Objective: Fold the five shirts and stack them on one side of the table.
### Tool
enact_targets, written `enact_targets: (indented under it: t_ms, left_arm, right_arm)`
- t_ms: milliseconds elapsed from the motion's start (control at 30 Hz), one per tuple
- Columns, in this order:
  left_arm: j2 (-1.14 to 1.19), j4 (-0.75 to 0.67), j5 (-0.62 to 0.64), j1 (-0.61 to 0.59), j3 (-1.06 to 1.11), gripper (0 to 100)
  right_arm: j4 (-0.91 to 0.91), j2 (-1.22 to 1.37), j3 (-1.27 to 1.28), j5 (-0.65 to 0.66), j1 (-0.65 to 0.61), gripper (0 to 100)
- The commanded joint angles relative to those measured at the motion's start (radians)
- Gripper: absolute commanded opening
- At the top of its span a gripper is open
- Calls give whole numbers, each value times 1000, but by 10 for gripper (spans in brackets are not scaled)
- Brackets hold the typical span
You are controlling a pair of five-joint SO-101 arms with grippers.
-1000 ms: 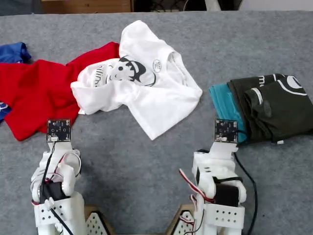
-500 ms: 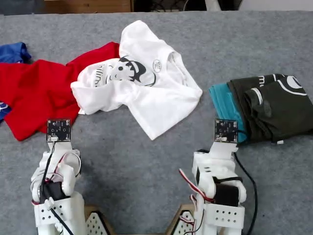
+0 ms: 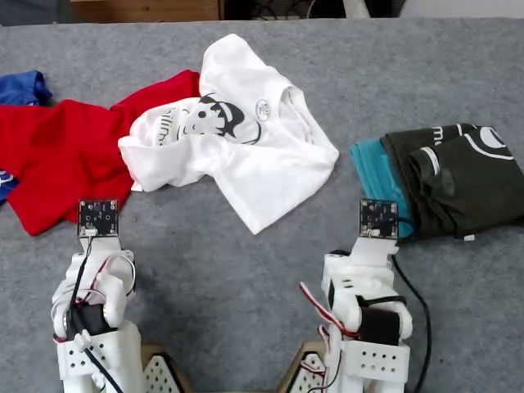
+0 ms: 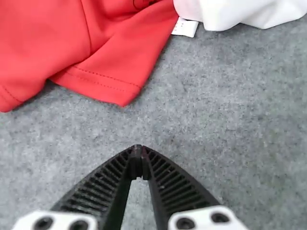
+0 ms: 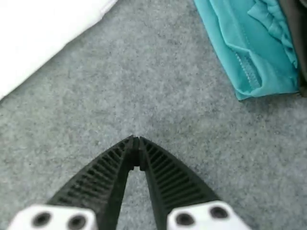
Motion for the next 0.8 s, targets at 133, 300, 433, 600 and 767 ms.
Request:
enact_targets:
  t_ms: [133,300,433,600,767]
  left_arm:
    - [-2,-2,-3,-7,15,30]
    - [-2,-2,-3,-7,15,30]
    - [-2,-2,-3,-7,15,30]
    - [-2,-5,-5,-8,8,30]
    - [-2,-11,-5,-47,-21,31]
  right_arm:
    - [3,-62,-8,11,9,14]
    - [3,-62,-8,11,9,14]
    - [3,-62,-8,11,9,14]
    - [3,-62,-8,11,9,14]
    - [3,-62,-8,11,9,14]
